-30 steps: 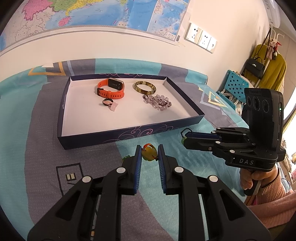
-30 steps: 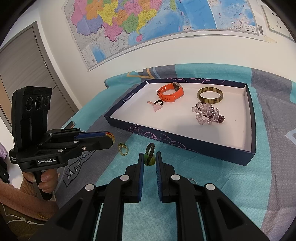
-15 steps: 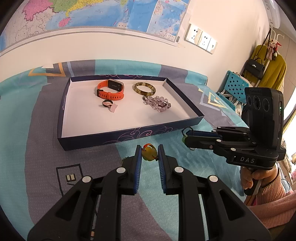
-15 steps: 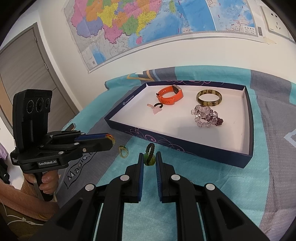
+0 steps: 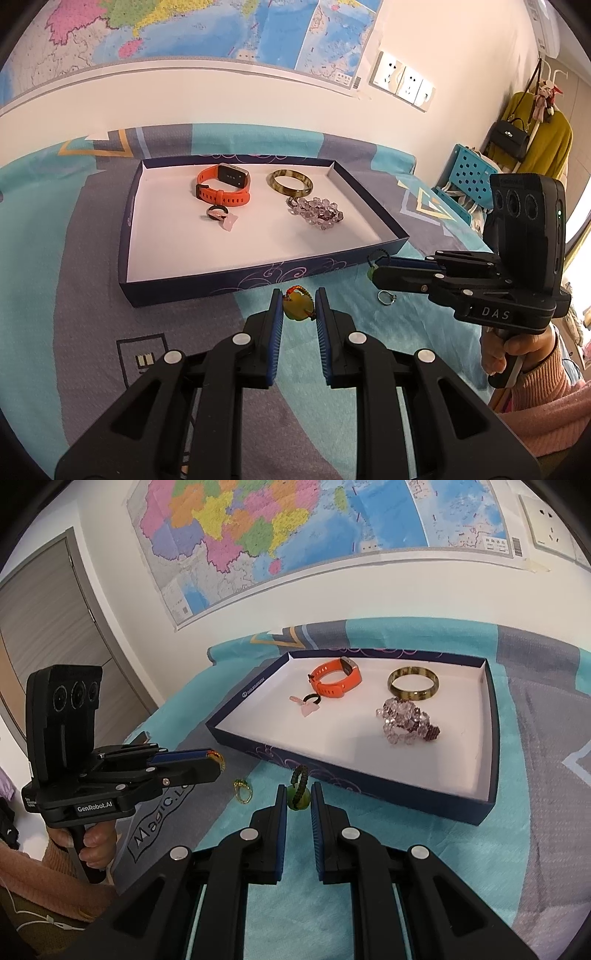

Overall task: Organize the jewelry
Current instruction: 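Hold both rings in the closed tools and move them slowly toward the box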

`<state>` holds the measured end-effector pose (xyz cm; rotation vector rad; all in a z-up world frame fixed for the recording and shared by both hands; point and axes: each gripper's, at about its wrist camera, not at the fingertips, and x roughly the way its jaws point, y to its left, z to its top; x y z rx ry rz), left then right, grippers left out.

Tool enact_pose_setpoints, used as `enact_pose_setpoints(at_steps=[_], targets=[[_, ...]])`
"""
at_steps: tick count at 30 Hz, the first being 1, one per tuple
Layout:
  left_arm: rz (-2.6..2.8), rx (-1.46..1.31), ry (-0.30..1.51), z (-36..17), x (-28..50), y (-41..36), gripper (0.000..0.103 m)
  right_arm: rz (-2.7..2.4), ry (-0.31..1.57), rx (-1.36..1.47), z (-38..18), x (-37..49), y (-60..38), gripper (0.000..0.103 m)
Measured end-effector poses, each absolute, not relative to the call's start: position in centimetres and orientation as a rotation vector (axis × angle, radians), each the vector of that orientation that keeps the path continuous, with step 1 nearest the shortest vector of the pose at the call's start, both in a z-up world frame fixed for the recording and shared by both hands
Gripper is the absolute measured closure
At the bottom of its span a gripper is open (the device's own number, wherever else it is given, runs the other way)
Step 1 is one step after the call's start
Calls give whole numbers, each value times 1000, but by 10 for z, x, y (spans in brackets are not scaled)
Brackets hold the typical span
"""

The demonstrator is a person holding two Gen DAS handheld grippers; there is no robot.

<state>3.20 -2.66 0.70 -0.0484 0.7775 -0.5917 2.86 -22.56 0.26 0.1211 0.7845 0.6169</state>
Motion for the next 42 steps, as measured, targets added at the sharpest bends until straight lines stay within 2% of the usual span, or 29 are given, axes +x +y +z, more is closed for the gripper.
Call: enact_pose_setpoints(at_steps=[42], targets=[[-571,-72,764,12,39,-25,85,607,759,140,10,56,-232,92]])
